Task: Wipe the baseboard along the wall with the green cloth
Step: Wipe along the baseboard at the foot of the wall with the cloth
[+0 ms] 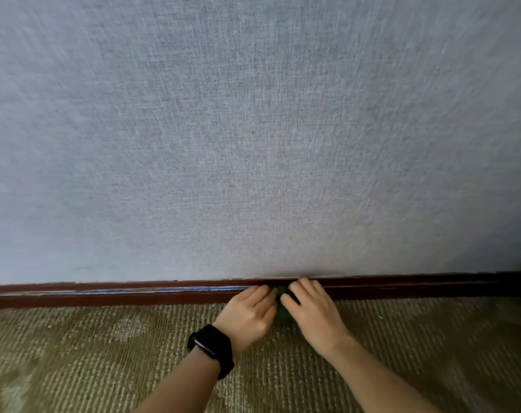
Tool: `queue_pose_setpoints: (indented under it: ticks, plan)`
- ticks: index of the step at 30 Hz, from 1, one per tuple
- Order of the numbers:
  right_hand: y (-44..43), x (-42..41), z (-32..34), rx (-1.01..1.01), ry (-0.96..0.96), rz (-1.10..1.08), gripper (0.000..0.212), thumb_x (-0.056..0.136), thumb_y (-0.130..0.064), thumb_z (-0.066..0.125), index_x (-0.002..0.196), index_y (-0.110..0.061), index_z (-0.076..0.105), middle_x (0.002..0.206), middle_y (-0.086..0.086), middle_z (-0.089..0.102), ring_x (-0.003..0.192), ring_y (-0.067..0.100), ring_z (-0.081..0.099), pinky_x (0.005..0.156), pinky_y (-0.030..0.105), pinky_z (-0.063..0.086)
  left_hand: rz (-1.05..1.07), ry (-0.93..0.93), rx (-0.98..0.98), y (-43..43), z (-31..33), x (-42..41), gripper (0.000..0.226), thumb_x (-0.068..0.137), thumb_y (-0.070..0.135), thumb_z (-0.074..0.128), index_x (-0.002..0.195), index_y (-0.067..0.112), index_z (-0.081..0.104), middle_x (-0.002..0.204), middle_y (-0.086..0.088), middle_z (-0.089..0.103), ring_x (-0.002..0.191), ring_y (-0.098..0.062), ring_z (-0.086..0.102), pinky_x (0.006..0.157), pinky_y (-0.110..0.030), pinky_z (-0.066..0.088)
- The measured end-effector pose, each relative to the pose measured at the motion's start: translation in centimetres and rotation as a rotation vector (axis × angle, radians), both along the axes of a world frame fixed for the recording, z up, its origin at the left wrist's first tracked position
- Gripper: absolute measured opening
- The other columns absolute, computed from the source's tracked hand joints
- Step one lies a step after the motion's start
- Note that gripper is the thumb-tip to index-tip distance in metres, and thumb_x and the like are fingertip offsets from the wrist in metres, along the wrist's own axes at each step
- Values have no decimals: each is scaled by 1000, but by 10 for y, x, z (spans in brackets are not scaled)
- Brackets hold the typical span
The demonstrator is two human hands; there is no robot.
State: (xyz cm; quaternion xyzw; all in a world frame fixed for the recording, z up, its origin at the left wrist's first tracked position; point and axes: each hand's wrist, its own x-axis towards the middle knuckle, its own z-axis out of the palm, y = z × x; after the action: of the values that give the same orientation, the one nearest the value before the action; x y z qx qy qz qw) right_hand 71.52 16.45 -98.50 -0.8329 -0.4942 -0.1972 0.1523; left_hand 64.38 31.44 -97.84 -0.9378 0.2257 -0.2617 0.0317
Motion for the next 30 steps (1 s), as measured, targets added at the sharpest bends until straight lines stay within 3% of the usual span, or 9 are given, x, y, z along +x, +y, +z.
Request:
queue_pose_setpoints:
  ticks: [1,3,5,7,10,18,24,30]
  plan:
    - [8,-3,-2,9,-11,18,22,73,-7,49,68,-11,70,67,6,62,68,21,54,62,28,45,2,6,0,7,1,-5,54,99,8,32,68,7,77,83,-10,75,76,-21,71,69,-28,58]
    - [21,-8,0,13,-28,24,22,73,-7,49,69,-11,70,67,6,62,66,23,58,64,29,46,22,26,11,22,4,-14,59,100,9,26,71,6,77,85,-10,75,76,-22,71,68,-30,59]
    - [29,-13,4,11,-17,41,8,65,-4,67,71,-9,70,69,8,63,67,24,59,62,28,47,55,63,39,31,7,-20,41,93,10,40,74,4,77,87,-12,75,76,-24,71,67,-31,59]
    - [29,-15,6,-10,37,31,28,50,-2,84,72,-7,69,71,10,63,71,25,56,59,26,48,64,87,41,34,8,-22,28,84,11,51,77,3,76,88,-12,74,77,-25,71,67,-32,59]
    - [21,-14,10,-69,72,3,40,38,2,88,72,-5,68,72,12,63,67,28,59,56,26,49,72,96,2,28,6,-22,30,83,10,48,76,1,76,86,-13,74,76,-24,71,66,-31,59]
    - [13,-11,18,-132,104,-9,42,40,14,79,78,1,69,77,18,64,70,32,62,61,34,51,124,106,-16,14,11,-18,33,81,9,44,72,-1,74,83,-14,74,72,-24,70,61,-29,58]
    - [61,-30,16,-66,117,119,32,44,2,86,72,-2,70,75,13,65,72,27,63,64,29,51,200,147,63,59,17,-48,33,79,8,43,76,-2,75,85,-15,74,76,-26,71,64,-32,59]
    - [42,-15,14,-68,96,133,33,43,2,86,71,-2,70,73,13,64,69,27,62,61,27,50,206,131,63,39,15,-35,31,81,6,45,73,-3,73,80,-15,72,72,-27,69,63,-31,58]
